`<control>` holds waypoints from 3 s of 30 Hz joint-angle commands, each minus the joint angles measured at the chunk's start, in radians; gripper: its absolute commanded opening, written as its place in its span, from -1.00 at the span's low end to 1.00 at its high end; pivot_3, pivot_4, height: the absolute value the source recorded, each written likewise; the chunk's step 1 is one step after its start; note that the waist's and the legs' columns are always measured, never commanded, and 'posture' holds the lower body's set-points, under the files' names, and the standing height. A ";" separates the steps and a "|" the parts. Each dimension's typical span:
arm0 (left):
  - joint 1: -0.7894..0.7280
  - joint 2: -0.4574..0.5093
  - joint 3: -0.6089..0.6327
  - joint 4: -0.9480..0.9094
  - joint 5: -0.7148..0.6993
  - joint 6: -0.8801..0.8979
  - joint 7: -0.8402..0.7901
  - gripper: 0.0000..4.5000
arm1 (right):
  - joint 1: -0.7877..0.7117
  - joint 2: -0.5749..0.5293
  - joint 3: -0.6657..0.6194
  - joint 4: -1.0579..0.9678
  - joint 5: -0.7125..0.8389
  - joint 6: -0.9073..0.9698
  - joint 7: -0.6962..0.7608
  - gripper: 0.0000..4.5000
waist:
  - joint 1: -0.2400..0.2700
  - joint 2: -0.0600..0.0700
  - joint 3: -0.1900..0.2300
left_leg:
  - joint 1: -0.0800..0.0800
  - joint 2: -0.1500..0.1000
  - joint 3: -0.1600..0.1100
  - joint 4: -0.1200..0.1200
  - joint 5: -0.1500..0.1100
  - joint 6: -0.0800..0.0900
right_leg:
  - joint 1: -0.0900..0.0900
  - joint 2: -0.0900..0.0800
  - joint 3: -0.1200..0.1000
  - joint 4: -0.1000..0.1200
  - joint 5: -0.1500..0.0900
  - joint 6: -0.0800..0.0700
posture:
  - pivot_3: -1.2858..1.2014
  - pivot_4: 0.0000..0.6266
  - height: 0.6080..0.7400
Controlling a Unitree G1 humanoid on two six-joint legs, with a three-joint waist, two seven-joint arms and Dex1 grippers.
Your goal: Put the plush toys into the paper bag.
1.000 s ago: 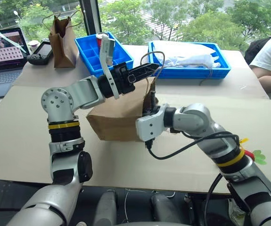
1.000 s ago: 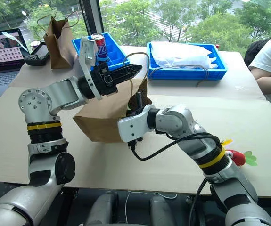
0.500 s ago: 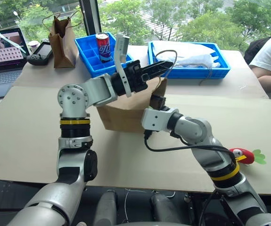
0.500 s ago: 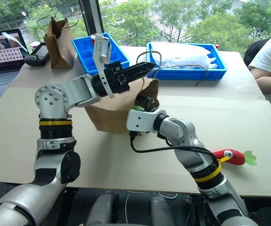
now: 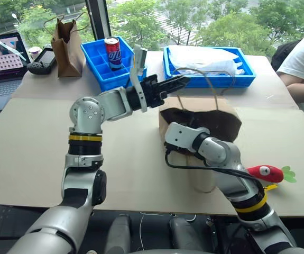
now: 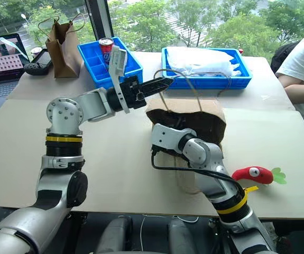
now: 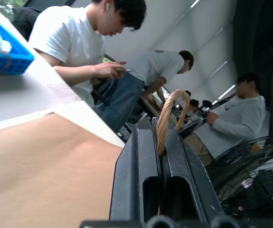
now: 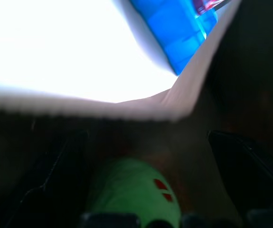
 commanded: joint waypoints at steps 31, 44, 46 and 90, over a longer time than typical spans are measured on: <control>-0.007 -0.187 -0.026 0.005 0.071 -0.019 -0.073 -1.00 | 0.746 -0.700 -1.047 -0.257 0.478 0.351 0.602 0.98 | 0.025 -0.002 0.001 | -0.002 -0.010 -0.001 -0.001 -0.002 0.009 | 0.006 -0.011 -0.001 -0.010 -0.004 0.006 | 0.03 -0.52 0.45; 0.022 -0.189 -0.007 -0.034 0.066 -0.007 -0.047 -1.00 | 0.627 -0.592 -0.714 0.119 0.451 0.026 0.351 0.65 | -0.010 0.000 0.001 | 0.001 -0.012 -0.001 0.000 0.002 0.009 | 0.006 -0.011 0.003 -0.007 -0.002 0.009 | 0.03 -0.52 0.45; 0.023 -0.190 -0.006 -0.036 0.067 -0.008 -0.045 -1.00 | 0.619 -0.591 -0.693 0.117 0.464 0.047 0.353 0.34 | -0.010 0.000 0.001 | 0.000 -0.012 -0.001 -0.001 0.002 0.010 | 0.006 -0.010 0.003 -0.007 -0.001 0.008 | 0.03 -0.52 0.45; -0.041 -0.218 0.006 0.019 0.092 -0.025 -0.077 -1.00 | 0.044 -0.632 -0.379 -0.320 0.768 0.383 0.174 0.73 | 0.011 -0.001 0.002 | -0.004 -0.012 -0.004 0.000 0.002 0.010 | 0.004 -0.011 0.001 -0.007 -0.001 0.008 | 0.03 -0.52 0.45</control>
